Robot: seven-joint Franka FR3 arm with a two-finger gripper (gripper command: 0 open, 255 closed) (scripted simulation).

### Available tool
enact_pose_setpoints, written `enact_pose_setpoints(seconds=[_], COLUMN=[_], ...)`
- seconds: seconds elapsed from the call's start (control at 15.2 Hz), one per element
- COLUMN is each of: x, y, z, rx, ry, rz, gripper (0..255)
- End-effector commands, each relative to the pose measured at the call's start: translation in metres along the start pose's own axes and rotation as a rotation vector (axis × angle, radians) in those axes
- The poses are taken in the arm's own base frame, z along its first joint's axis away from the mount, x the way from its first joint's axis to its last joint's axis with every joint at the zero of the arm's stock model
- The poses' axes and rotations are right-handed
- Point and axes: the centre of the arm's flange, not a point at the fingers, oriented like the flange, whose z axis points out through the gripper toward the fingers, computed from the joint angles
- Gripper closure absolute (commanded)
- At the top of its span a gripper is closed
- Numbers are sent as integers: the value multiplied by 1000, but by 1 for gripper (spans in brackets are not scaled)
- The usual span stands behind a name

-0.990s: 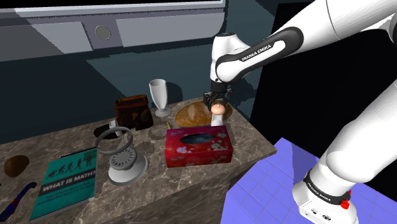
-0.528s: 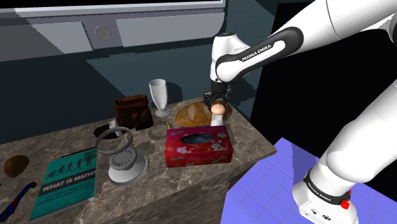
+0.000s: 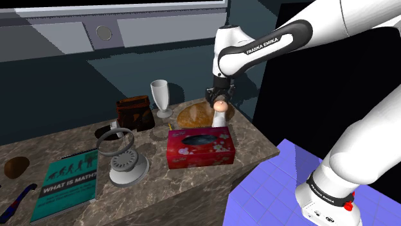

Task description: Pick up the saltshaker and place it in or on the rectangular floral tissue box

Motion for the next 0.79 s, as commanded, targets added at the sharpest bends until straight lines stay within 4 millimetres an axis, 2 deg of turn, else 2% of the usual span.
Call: enact_pose_setpoints(seconds=[0.0, 0.73], x=[1, 5], y=[0, -1], z=[-11, -69], rx=[0, 0], ry=[0, 0], rz=[0, 0], gripper=[255, 255])
